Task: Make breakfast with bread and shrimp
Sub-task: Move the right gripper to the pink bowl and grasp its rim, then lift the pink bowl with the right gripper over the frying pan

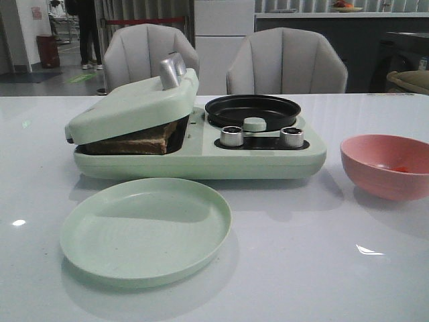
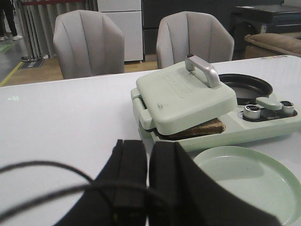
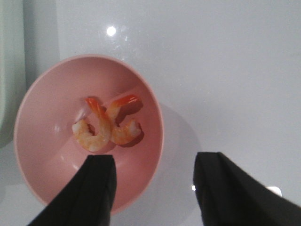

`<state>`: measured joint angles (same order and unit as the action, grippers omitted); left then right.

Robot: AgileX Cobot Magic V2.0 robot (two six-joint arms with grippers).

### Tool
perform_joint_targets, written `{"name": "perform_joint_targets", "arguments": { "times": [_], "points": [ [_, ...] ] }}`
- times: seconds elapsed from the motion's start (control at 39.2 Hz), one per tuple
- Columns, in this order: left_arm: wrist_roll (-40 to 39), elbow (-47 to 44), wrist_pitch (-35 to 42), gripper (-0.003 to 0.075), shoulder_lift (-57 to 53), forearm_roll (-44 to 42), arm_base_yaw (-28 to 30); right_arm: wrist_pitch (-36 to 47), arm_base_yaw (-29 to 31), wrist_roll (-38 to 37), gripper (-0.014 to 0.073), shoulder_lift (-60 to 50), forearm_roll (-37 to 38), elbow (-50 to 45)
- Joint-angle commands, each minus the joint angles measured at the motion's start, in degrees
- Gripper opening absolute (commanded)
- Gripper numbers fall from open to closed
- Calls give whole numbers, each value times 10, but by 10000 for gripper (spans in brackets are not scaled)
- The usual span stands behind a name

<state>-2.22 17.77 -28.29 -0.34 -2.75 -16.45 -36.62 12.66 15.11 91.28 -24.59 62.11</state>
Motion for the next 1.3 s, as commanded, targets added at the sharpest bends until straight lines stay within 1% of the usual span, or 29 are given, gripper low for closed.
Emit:
{"name": "perform_joint_targets", "arguments": {
  "times": [0.0, 0.1, 0.36, 0.54, 0.59, 0.61, 0.69, 0.77, 0.84, 1.12, 1.28],
  "points": [
    [-6, 14, 47, 112, -2, 4, -4, 12, 4, 18, 469, 14, -14, 31],
    [-6, 14, 47, 112, -2, 4, -4, 15, 4, 37, 469, 49, -15, 47],
    [-6, 14, 47, 112, -2, 4, -4, 12, 3, 39, 469, 116, -15, 86],
    [-6, 14, 47, 112, -2, 4, -4, -1, -4, 57, 465, 154, -16, 114],
    [-6, 14, 47, 112, -2, 4, -4, -1, -5, 57, 440, 161, -17, 119],
    [-6, 14, 47, 112, -2, 4, -4, -1, -7, 57, 414, 165, -17, 123],
    [-6, 14, 47, 112, -2, 4, -4, -1, -7, 57, 316, 175, -17, 130],
    [-6, 14, 47, 112, -2, 4, -4, -1, -7, 57, 196, 181, -18, 137],
    [-6, 14, 47, 112, -2, 4, -4, 1, -7, 57, 121, 181, -24, 137],
    [-6, 14, 47, 112, -2, 4, -4, 5, -7, 55, 119, 181, -40, 137],
    [-6, 14, 47, 112, -2, 4, -4, -14, -12, 55, 119, 173, -42, 176]
  ]
}}
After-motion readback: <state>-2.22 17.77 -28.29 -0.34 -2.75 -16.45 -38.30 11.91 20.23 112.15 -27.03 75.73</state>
